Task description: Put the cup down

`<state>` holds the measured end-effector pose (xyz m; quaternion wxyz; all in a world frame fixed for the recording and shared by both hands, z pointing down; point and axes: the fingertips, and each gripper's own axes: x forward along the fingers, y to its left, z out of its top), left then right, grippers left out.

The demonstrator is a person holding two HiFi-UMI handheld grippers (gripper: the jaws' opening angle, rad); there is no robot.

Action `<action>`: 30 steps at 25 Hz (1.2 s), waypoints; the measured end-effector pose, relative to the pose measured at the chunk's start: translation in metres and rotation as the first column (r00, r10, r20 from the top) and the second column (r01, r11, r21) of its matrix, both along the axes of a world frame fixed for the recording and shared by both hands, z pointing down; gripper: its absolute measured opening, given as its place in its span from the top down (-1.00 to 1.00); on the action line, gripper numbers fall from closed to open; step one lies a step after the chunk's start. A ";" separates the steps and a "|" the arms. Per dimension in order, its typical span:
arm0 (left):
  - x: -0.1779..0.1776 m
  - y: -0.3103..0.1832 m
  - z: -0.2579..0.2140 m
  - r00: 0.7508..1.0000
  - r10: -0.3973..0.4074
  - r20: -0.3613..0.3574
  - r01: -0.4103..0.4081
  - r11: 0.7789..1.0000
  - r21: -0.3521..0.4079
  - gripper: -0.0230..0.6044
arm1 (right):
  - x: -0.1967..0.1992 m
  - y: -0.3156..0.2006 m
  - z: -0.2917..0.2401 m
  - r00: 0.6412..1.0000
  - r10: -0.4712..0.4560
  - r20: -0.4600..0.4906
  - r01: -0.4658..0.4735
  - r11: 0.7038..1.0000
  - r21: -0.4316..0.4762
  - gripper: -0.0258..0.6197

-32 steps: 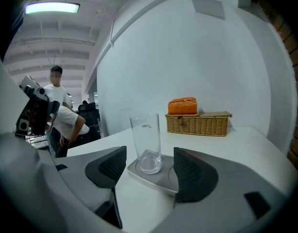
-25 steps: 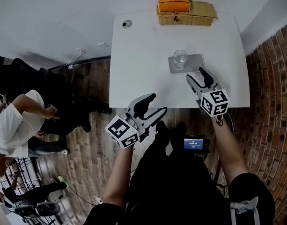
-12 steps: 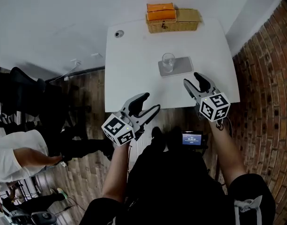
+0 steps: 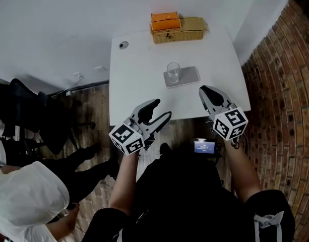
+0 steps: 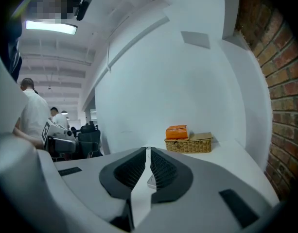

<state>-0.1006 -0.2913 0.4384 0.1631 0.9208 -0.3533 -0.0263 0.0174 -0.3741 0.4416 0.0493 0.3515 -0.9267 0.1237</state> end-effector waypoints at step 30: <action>-0.004 0.008 -0.005 1.000 -0.018 0.003 0.018 0.999 0.038 0.70 | -0.003 0.029 -0.011 1.000 0.017 0.018 -0.017 1.000 -0.006 0.87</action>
